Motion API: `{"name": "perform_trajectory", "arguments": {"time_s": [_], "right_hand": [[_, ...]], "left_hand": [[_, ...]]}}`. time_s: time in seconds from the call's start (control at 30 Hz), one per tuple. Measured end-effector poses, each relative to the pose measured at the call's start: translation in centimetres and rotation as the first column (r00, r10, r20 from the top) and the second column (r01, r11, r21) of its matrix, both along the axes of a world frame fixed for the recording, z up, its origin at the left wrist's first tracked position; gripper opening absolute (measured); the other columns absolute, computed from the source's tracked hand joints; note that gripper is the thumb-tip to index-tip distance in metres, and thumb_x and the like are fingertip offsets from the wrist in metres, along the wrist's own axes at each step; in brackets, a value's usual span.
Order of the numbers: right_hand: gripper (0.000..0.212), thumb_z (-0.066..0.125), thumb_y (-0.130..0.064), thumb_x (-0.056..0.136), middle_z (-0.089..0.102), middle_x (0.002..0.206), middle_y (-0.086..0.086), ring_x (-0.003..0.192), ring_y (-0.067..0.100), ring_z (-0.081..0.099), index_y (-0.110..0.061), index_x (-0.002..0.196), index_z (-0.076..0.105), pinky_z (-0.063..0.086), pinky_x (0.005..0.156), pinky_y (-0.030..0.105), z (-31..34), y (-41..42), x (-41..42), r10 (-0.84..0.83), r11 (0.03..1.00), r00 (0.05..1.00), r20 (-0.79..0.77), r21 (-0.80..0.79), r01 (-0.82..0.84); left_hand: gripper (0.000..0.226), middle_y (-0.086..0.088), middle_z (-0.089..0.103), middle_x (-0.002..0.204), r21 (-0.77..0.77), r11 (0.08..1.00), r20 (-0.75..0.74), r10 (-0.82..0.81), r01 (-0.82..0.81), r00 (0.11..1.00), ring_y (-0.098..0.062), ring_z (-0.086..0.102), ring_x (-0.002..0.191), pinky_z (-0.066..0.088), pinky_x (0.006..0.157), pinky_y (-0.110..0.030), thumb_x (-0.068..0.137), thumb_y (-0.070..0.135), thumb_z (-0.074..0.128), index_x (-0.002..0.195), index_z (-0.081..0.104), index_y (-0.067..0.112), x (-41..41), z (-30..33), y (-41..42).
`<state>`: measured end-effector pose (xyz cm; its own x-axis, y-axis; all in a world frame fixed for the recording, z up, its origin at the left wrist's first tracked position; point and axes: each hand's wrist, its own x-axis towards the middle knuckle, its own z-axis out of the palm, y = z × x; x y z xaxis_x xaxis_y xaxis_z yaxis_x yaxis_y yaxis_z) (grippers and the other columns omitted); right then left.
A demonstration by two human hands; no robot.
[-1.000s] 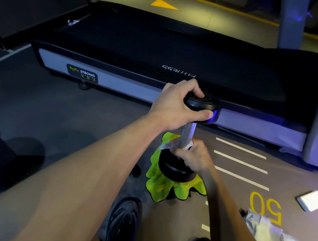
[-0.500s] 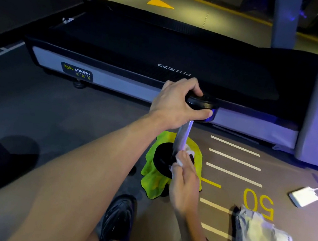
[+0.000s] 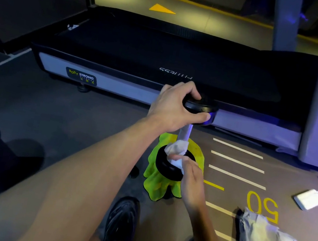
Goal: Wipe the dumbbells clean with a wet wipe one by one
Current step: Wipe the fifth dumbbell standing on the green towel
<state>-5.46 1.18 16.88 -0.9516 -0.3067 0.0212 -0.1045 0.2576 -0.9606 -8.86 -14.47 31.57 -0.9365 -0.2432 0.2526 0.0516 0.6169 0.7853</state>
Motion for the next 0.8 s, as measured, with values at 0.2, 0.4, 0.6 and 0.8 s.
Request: {"name": "perform_trajectory", "arguments": {"time_s": [0.2,0.4,0.6,0.8], "right_hand": [[0.005,0.062,-0.027,0.098,0.068,0.082,-0.013,0.075,-0.004,0.060,-0.029,0.103,0.065,0.045,0.072,0.028,3.4,0.6,-1.9,-0.164,0.986,0.985,-0.050,0.005,0.165],[0.034,0.073,-0.046,0.089,0.069,0.091,-0.002,0.096,0.022,0.064,-0.019,0.109,0.069,0.043,0.074,0.032,4.8,-0.3,-5.0,0.086,0.887,0.996,-0.004,0.456,-0.075],[0.041,0.075,-0.037,0.090,0.051,0.057,-0.010,0.059,0.005,0.050,-0.025,0.060,0.050,0.034,0.052,0.017,4.5,0.0,-4.8,0.081,0.906,0.997,0.000,0.418,-0.074],[0.025,0.070,-0.045,0.092,0.064,0.074,-0.007,0.080,0.017,0.061,-0.021,0.084,0.068,0.040,0.067,0.033,3.4,-0.5,-4.9,0.119,0.901,0.993,-0.025,0.422,-0.098]], "left_hand": [[0.041,0.021,0.063,0.114,0.032,0.999,-0.018,-0.020,0.020,1.000,-0.010,0.046,0.118,0.049,0.097,-0.041,0.071,0.053,0.083,0.100,0.059,0.037,0.0,-0.7,0.1],[0.048,0.018,0.056,0.124,0.058,0.995,-0.010,-0.077,0.078,0.997,-0.013,0.046,0.126,0.046,0.105,-0.043,0.074,0.045,0.086,0.112,0.059,0.037,0.4,-0.9,0.0],[0.144,0.000,0.012,0.169,0.083,0.981,0.210,-0.187,0.173,0.959,-0.013,0.020,0.154,0.020,0.126,-0.034,0.058,0.054,0.095,0.163,-0.001,0.031,1.0,-0.4,-3.1],[0.118,0.014,0.047,0.144,0.258,0.953,0.230,-0.218,0.157,0.948,-0.004,0.045,0.136,0.036,0.109,-0.009,0.069,0.029,0.096,0.159,0.019,0.020,2.4,-4.9,-4.2]]}}
